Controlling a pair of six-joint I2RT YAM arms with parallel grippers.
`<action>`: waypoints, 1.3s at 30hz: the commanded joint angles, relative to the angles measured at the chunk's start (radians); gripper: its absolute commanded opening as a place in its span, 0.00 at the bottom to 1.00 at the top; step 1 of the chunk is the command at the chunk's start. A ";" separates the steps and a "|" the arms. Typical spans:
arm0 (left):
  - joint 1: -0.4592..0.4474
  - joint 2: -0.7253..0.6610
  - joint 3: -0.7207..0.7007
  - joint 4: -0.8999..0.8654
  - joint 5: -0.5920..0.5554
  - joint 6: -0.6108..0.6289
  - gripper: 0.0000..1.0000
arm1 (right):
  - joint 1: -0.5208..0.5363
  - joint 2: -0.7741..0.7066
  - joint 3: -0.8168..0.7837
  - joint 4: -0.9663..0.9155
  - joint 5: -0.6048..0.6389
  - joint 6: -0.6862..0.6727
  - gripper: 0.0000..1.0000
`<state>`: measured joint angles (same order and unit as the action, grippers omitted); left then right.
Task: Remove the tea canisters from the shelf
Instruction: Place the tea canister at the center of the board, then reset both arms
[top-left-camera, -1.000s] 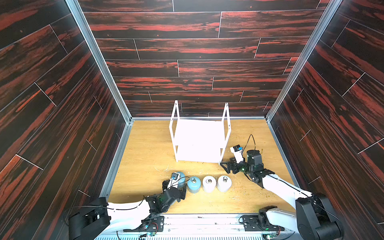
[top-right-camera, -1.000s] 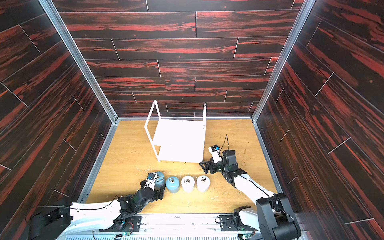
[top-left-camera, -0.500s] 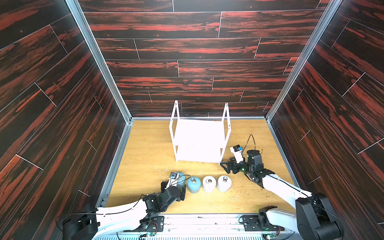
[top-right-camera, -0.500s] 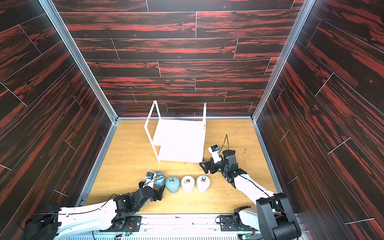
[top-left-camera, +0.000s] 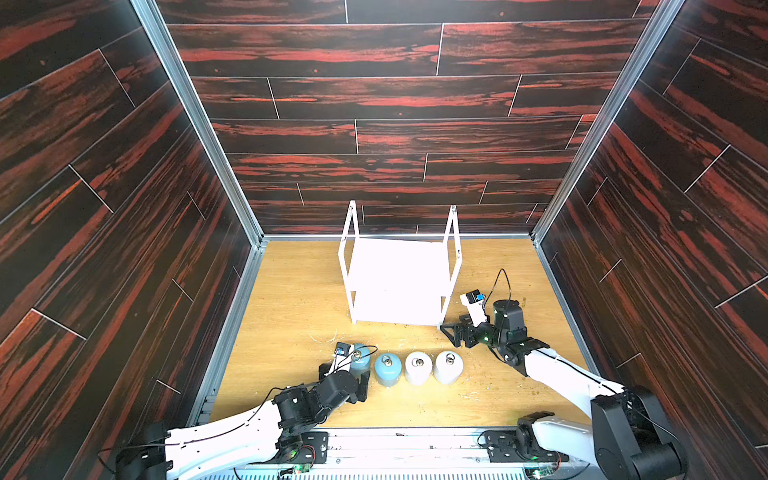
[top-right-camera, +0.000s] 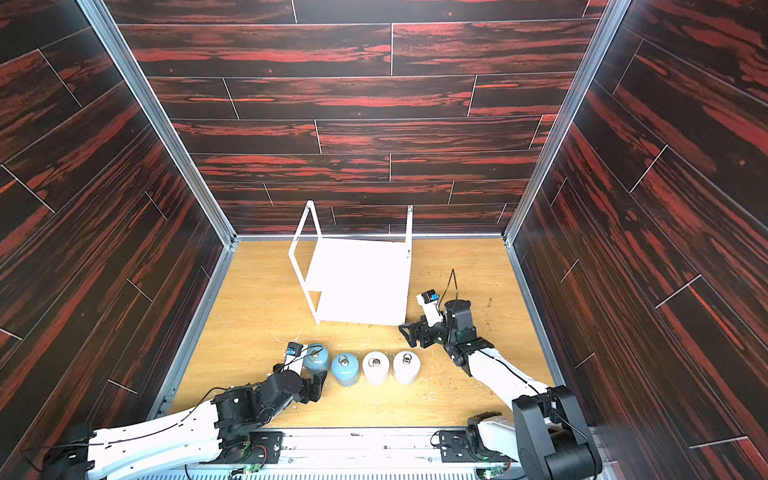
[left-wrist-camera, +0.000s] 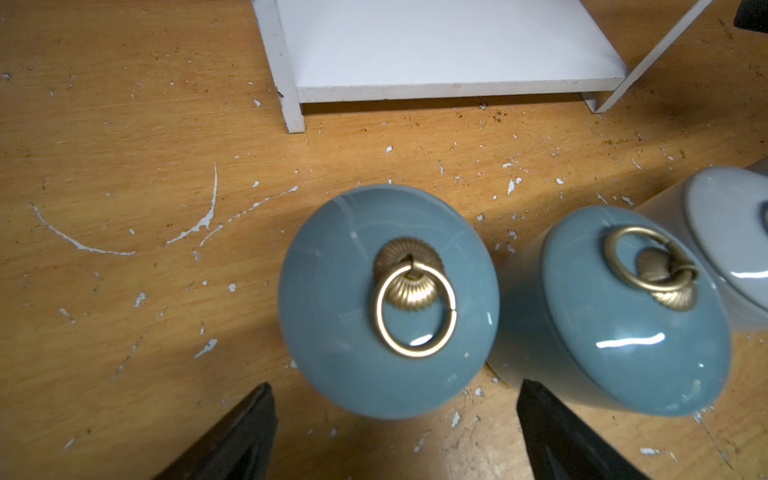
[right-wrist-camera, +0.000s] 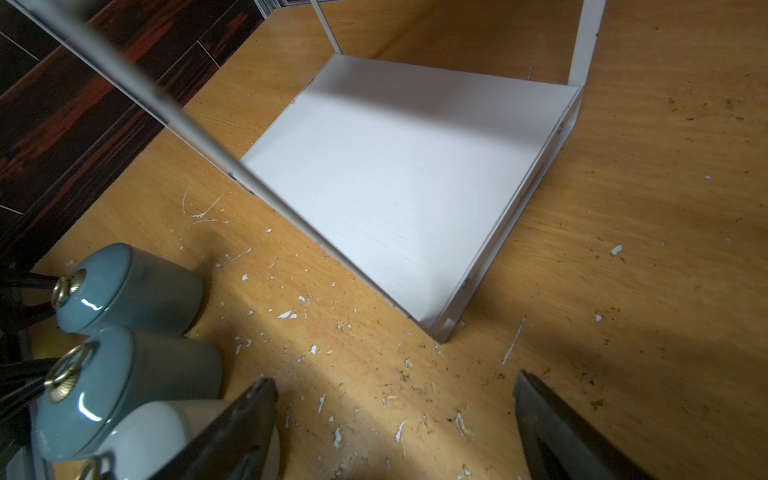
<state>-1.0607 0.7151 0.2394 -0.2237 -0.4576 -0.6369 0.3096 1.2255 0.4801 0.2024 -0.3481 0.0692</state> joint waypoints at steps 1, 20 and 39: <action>-0.003 -0.046 0.052 -0.113 0.007 -0.002 0.95 | 0.004 0.007 0.009 -0.009 0.000 -0.012 0.93; 0.113 -0.097 0.411 -0.326 -0.164 0.286 1.00 | -0.024 -0.070 0.087 -0.187 0.199 -0.007 0.94; 0.970 0.417 0.417 0.376 0.161 0.490 1.00 | -0.190 0.149 0.146 0.164 0.537 0.086 0.98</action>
<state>-0.1040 1.0653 0.6563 -0.0399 -0.2817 -0.2005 0.1234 1.3430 0.6441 0.2184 0.1001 0.1272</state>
